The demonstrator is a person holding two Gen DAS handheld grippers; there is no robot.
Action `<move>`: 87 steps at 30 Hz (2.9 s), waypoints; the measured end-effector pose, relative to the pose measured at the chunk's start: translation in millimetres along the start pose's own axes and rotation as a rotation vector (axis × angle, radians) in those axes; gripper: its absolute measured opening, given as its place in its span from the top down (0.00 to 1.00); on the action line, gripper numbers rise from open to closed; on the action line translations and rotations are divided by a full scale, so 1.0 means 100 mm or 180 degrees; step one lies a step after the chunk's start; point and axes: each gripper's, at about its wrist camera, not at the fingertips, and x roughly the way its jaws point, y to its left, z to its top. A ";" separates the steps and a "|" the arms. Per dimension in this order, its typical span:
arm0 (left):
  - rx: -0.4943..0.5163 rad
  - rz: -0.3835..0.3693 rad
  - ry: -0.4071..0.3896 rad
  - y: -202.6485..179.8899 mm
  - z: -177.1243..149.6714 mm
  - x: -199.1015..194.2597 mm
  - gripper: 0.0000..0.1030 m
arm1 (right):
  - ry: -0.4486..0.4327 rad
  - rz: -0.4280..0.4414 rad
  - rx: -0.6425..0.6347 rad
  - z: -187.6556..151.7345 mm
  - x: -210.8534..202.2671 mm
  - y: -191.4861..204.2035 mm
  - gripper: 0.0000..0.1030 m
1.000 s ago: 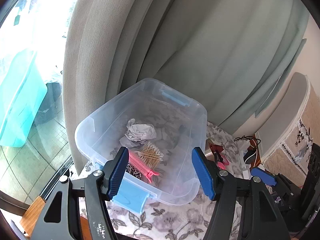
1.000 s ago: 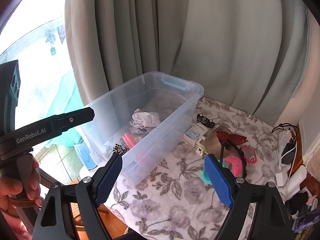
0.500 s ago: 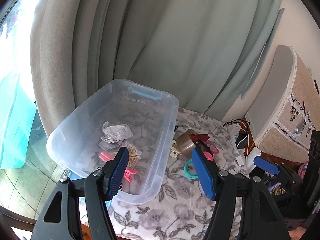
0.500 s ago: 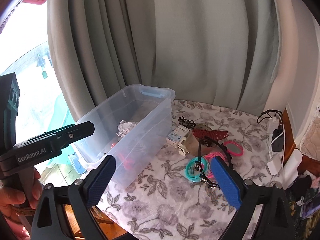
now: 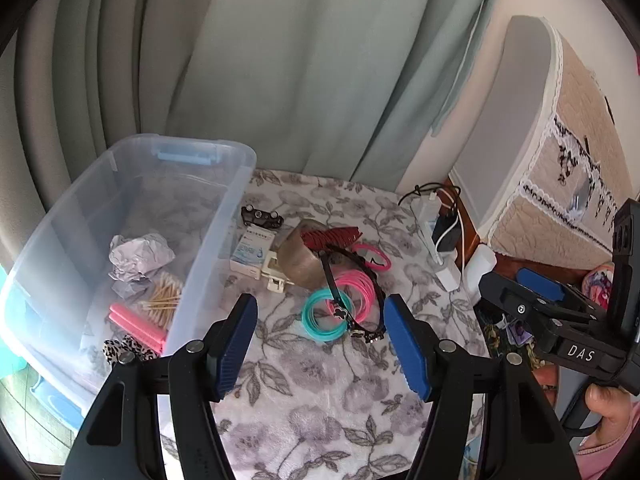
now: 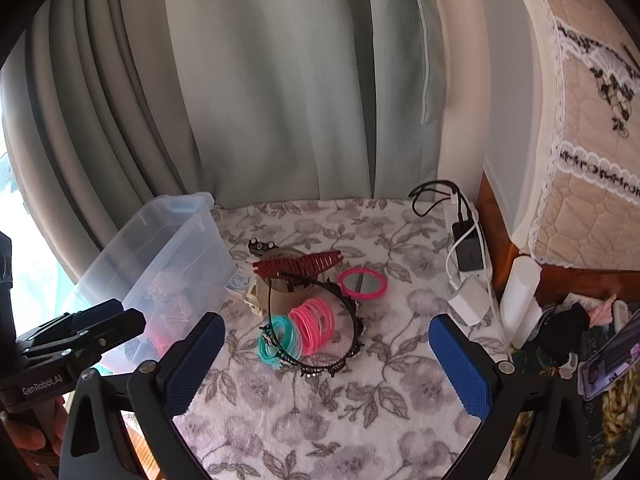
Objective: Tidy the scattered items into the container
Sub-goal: 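Move both tools back toward the hair ties and headband, then grasp the black headband with the left tool while the right tool grasps the pink mirror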
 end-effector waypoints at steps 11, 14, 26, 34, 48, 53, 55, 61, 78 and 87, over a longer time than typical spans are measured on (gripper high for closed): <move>0.0010 0.0022 0.0316 -0.20 -0.14 0.55 0.35 | 0.0336 0.0040 -0.0078 -0.19 0.37 -0.12 0.00; 0.0023 0.0046 0.0358 -0.22 -0.15 0.66 0.35 | 0.0387 0.0024 -0.0020 -0.18 0.48 -0.20 0.00; -0.0272 0.0104 0.0532 -0.11 -0.11 1.13 0.35 | 0.0519 -0.0096 0.0132 -0.11 0.90 -0.46 0.00; -0.0377 0.0067 0.0609 -0.10 -0.01 1.42 0.48 | 0.0620 -0.0046 0.0221 -0.02 1.29 -0.55 0.00; -0.0604 -0.0155 0.0817 -0.01 0.07 1.73 0.87 | 0.0790 -0.0053 0.0271 0.12 1.77 -0.71 0.05; -0.0598 -0.0232 0.0741 -0.02 0.10 1.62 0.89 | 0.0811 -0.0034 0.0308 0.16 1.87 -0.74 0.05; -0.0548 -0.0234 0.0664 -0.04 0.14 1.53 0.90 | 0.0818 -0.0018 0.0307 0.18 1.91 -0.73 0.05; -0.0520 -0.0248 0.0548 -0.04 0.26 1.28 0.92 | 0.0982 0.0022 0.0154 0.23 2.18 -0.60 0.05; -0.0577 -0.0234 0.0478 0.07 0.29 1.04 0.92 | 0.1345 -0.0150 -0.0393 0.22 2.68 -0.34 0.05; -0.0587 -0.0237 0.0487 0.05 0.27 1.02 0.92 | 0.1283 -0.0237 -0.0334 0.24 2.66 -0.40 0.27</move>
